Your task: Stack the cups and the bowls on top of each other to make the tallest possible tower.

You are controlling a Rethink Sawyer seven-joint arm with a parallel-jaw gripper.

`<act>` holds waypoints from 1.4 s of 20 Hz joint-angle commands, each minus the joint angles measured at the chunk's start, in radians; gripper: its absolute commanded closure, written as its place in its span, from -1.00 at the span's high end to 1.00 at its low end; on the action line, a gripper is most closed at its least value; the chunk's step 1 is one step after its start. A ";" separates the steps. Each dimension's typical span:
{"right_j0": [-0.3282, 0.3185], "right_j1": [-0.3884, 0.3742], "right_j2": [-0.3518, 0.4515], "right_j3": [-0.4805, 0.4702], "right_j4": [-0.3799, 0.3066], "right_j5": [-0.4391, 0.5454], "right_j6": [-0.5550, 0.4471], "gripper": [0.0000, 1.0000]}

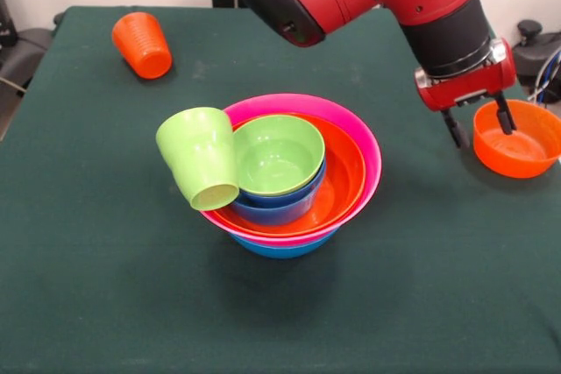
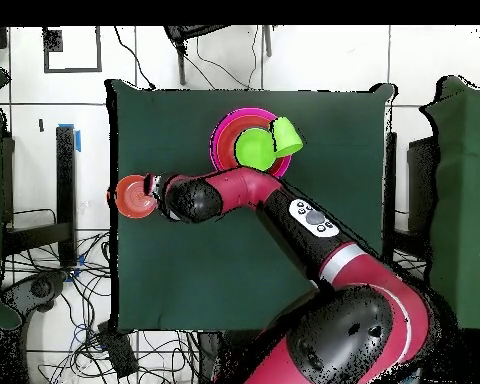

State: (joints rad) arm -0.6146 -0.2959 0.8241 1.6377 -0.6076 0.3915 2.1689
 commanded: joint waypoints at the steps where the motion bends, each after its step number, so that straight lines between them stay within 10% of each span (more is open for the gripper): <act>1: 0.037 -0.026 -0.062 -0.086 -0.099 0.069 -0.186 1.00; 16: 0.047 0.144 -0.020 -0.226 -0.038 0.148 -0.231 1.00; 28: 0.044 0.141 -0.013 -0.224 -0.036 0.171 -0.227 1.00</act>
State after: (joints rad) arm -0.5980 -0.1766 0.8210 1.4853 -0.6278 0.4389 2.1689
